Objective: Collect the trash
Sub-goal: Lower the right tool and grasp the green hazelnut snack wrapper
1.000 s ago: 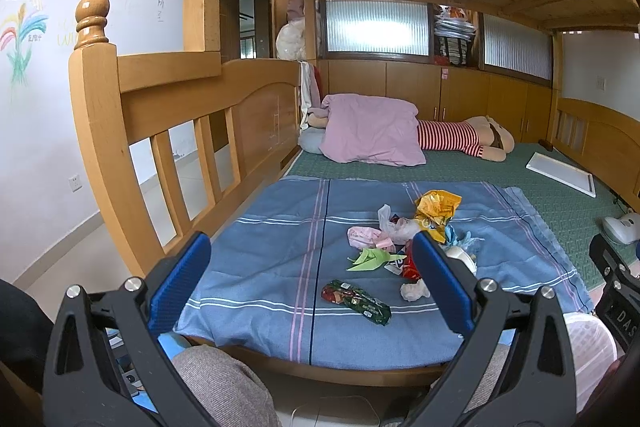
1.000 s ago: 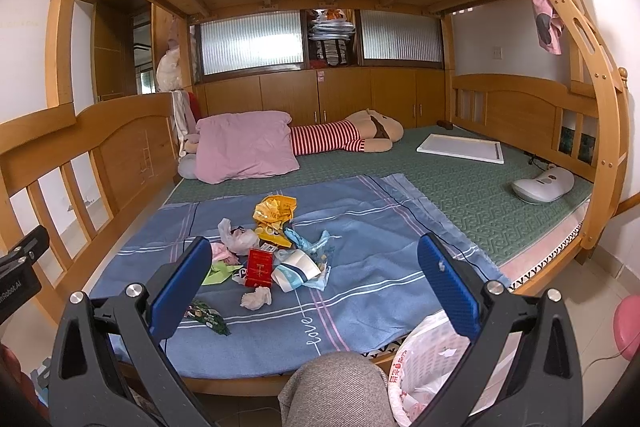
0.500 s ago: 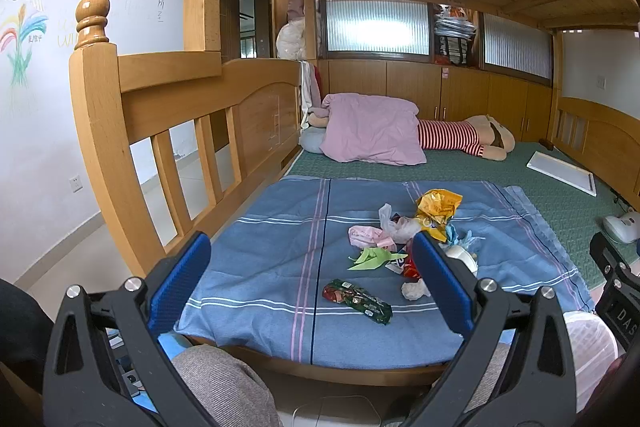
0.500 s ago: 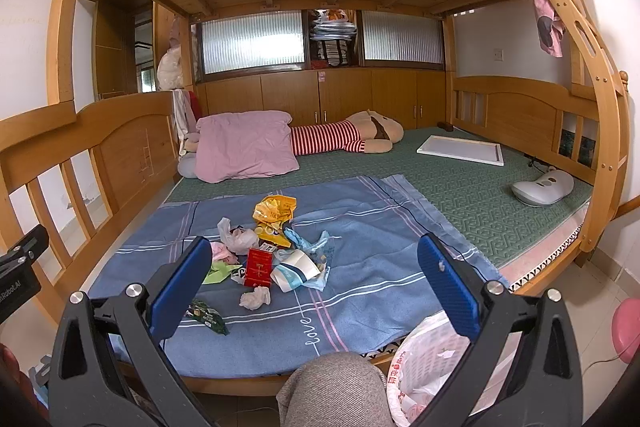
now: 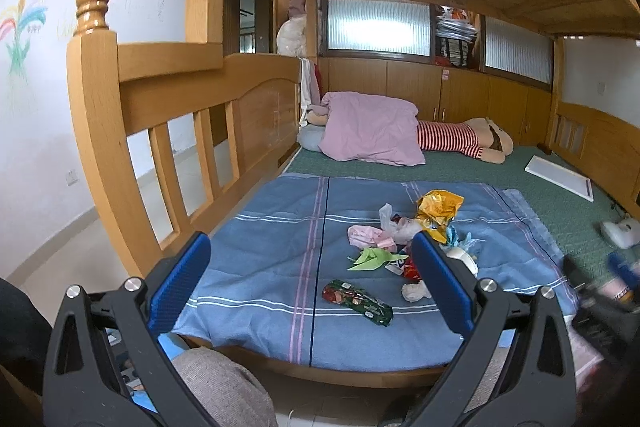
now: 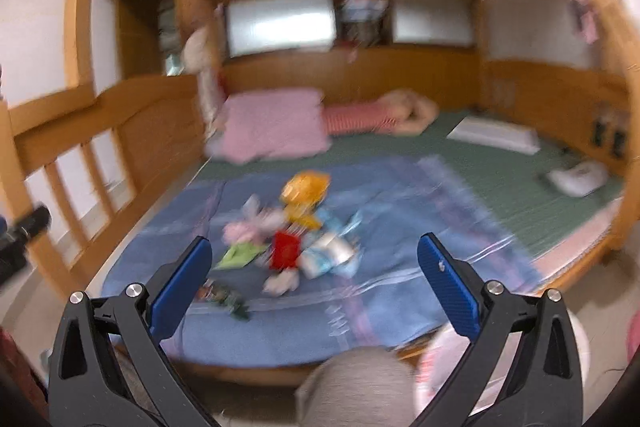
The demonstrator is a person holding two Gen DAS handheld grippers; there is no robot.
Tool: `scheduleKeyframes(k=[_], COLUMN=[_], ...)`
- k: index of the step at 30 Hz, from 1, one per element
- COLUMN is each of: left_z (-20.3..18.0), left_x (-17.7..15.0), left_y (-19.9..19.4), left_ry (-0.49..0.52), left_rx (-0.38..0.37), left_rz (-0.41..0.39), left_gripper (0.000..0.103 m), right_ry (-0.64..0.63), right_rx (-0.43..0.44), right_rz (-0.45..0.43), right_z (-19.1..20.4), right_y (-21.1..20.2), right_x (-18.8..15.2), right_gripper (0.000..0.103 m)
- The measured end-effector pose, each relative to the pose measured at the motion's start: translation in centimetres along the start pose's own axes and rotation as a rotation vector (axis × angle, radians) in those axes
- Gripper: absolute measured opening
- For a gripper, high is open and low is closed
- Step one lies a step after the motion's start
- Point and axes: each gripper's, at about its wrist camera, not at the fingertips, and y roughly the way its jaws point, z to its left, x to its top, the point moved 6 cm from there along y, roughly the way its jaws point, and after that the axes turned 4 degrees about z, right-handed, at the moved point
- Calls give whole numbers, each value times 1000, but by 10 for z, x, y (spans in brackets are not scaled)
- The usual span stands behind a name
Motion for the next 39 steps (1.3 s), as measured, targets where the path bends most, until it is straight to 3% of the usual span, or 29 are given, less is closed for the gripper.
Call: scheduleKeyframes(k=[3,9,17,25,32,34,36,39], left_z=[16,58,91,118,130,131,131,127], left_x=[-4,-17,-21,-23,-27,-29,-30,-31], left_y=[9,33,59,83,100,106,113,117], left_ry=[-3,-31,-53,-88,-78,-84,-86,-73], left_rx=[36,97,151,186,222,224,224,226], left_rz=[3,63,98,133,159,172,183,192], left_gripper=[100,100,100,100,100,100,100,100], right_ry=[-53,-204,-272,-378,-453,-456,-467,-449], right_rx=[26,64,128,164,131,124,108,103], right_rz=[107,184,302,474,600,635,681,699], right_z=[15,67,111,154,179,183,186,183], right_y=[46,95,162,237,294,305,314,319], right_x=[-25,-66,-80,-107,-131,-137,-145,-148], right_gripper=[100,100,100,100,99,87,55,38])
